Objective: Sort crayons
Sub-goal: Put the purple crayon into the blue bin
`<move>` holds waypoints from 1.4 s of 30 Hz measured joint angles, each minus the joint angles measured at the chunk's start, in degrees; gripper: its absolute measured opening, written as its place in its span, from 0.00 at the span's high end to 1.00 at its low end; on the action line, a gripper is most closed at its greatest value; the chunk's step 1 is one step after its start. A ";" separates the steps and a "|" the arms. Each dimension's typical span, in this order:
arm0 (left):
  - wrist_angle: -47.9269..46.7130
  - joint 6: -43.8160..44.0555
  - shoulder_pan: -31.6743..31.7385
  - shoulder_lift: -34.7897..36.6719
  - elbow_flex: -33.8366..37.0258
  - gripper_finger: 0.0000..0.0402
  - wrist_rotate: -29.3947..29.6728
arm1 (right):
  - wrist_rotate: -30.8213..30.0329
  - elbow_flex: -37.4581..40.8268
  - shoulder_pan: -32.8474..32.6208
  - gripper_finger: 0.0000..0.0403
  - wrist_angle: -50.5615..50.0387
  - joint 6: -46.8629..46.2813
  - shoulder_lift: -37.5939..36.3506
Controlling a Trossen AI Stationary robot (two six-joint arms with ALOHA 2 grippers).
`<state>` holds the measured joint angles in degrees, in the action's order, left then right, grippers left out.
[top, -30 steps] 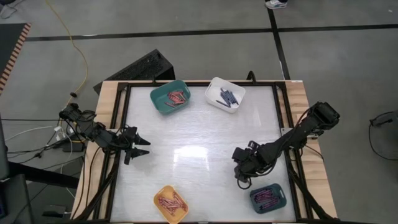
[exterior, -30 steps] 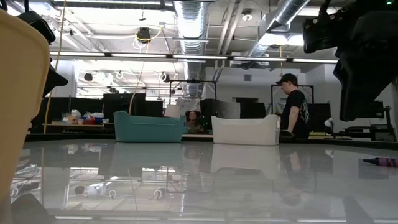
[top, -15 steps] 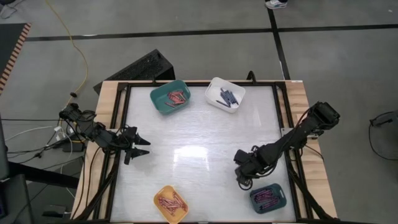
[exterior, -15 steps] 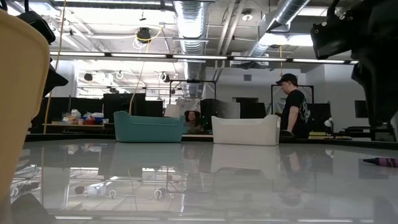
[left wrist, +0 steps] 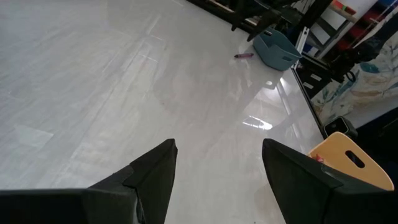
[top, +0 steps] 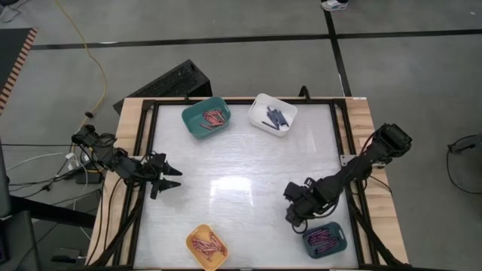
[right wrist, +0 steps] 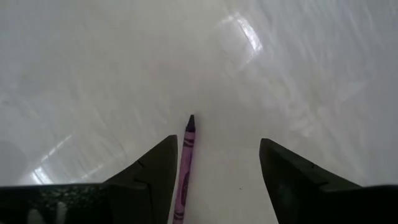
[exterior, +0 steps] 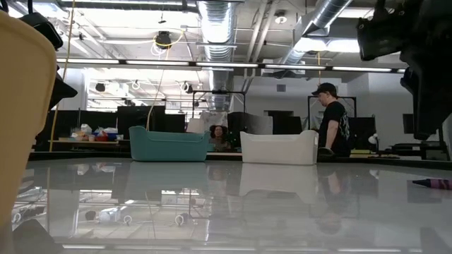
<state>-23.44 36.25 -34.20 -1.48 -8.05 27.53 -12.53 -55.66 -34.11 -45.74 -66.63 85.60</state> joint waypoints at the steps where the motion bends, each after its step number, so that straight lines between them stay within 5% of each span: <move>1: 0.00 0.00 0.00 0.00 0.00 0.43 0.00 | -0.26 0.00 -0.27 0.45 0.06 0.00 0.00; 19: 0.00 0.00 0.00 0.00 0.00 0.43 0.00 | -6.11 0.00 -2.23 0.45 2.09 -0.94 1.13; 29: 0.02 0.00 0.00 -0.02 0.02 0.43 0.00 | 7.74 -0.02 0.47 0.45 2.49 1.99 8.31; 42: 0.02 0.00 0.00 -0.02 0.02 0.43 0.02 | 8.13 -3.55 3.06 0.45 -3.27 1.25 9.25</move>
<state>-23.42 36.25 -34.20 -1.50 -8.03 27.55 -4.40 -59.21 -31.05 -49.01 -65.38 94.85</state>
